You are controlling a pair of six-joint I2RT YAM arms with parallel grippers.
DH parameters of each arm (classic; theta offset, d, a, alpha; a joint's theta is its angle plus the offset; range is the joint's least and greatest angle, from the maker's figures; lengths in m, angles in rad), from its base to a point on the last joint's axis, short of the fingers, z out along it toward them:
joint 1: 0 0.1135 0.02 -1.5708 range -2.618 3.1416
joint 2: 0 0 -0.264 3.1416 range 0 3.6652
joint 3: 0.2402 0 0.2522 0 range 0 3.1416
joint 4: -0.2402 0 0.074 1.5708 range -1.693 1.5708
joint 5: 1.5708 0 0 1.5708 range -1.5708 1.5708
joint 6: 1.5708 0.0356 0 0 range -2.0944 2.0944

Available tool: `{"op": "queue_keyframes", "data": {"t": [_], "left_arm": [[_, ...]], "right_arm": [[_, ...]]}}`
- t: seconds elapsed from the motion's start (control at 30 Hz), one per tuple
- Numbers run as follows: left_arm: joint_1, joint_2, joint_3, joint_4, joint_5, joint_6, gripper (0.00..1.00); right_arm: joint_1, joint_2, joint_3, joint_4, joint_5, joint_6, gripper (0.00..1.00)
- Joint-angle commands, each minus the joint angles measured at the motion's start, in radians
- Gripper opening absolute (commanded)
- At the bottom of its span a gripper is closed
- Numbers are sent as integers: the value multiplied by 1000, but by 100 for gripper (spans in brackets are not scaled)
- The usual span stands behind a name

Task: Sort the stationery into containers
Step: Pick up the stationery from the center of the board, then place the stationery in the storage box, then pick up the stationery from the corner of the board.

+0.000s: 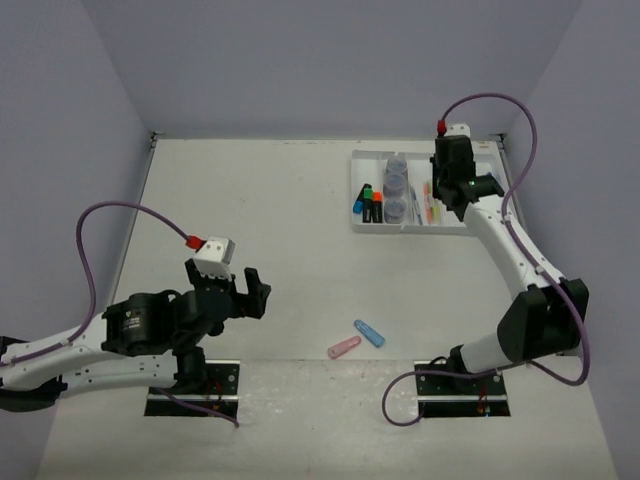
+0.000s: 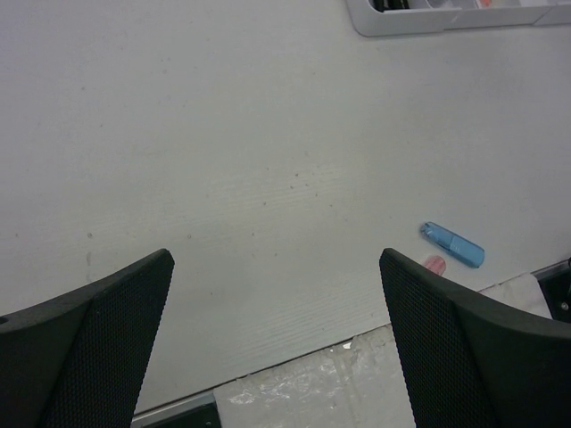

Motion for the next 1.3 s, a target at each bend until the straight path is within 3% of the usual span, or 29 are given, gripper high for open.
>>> {"op": "queue_keyframes", "data": {"t": [0.0,0.13,0.2,0.37,0.53,0.67,0.87,0.97,1.27], "left_arm": [[-1,48,-13,62,11,37,100],[-1,76,-41,136,51,72,100],[-1,106,-54,174,81,83,100],[-1,224,-61,263,129,132,100],[-1,368,-62,403,231,249,100],[-3,475,-79,526,336,329,100],[-44,677,-52,642,420,399,96],[-73,797,-15,640,413,421,91],[-126,1011,68,632,441,446,72]], "right_arm": [[-106,211,166,15,59,40,0],[-156,400,314,-12,47,16,4],[-164,477,374,-15,90,-9,15],[-171,578,469,-47,108,1,56],[-169,563,537,-120,81,44,75],[-140,415,452,-146,11,111,75],[-48,-125,-51,106,-264,240,74],[-13,-242,-182,125,-360,269,74],[8,-447,-370,106,-406,245,74]]}}
